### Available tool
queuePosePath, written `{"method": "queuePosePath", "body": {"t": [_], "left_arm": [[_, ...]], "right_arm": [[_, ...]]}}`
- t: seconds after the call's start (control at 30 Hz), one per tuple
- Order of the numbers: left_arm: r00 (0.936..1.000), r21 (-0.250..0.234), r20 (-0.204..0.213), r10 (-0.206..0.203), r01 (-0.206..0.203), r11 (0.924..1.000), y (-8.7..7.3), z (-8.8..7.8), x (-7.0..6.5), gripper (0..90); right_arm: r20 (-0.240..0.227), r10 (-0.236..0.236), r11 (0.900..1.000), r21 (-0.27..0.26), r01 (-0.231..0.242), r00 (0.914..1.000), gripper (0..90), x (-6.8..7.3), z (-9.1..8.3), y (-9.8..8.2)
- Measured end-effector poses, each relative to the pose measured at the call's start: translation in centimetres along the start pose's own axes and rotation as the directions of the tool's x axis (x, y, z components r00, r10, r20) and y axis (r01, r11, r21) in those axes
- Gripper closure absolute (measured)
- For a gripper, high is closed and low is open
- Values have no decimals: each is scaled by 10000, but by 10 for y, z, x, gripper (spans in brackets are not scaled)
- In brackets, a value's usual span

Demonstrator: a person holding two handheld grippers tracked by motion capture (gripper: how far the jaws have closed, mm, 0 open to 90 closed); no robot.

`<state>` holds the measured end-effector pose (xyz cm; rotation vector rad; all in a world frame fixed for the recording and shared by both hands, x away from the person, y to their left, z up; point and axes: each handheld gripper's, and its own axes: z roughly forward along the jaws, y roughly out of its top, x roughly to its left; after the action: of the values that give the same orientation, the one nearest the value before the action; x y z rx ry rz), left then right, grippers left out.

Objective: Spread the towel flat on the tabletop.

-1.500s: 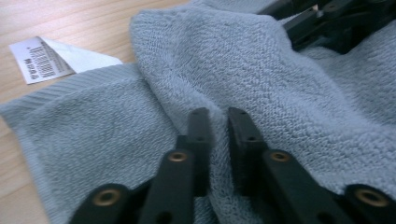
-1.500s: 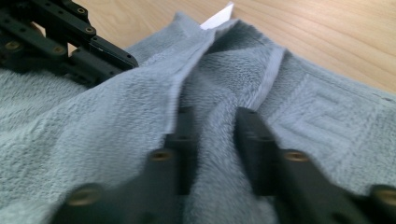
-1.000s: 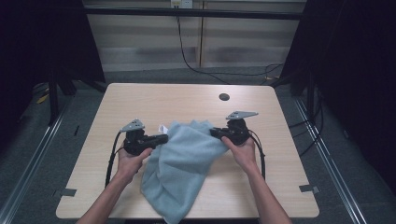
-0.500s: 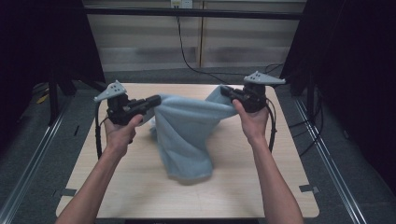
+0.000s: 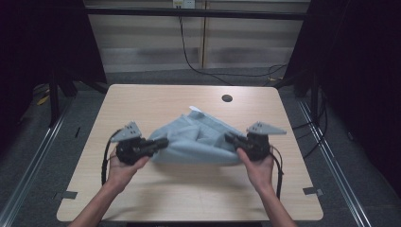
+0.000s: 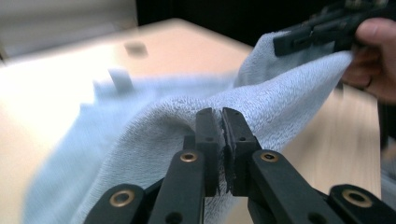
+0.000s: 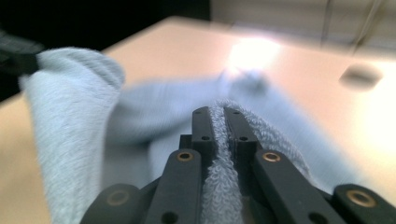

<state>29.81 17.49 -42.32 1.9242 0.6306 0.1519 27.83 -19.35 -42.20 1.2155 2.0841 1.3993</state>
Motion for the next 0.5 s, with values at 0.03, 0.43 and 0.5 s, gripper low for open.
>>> {"method": "queuePosePath", "body": {"t": [0.03, 0.43, 0.5], "left_arm": [[9999, 287, 133, -25, 21, 9996, -9, 2, -3, 861], [9969, 46, 284, -736, 735, 9973, -27, -23, 4, 698], [9955, -367, 113, -943, 947, 9948, -20, -23, 14, 676]], "right_arm": [[-10, -113, 9984, 554, 114, 9999, 797, 2, 1, -10], [846, 577, 9956, 685, -636, 9947, 548, -36, -27, -25], [831, 509, 9905, 1236, -610, 9952, 545, -47, -11, -32]]}}
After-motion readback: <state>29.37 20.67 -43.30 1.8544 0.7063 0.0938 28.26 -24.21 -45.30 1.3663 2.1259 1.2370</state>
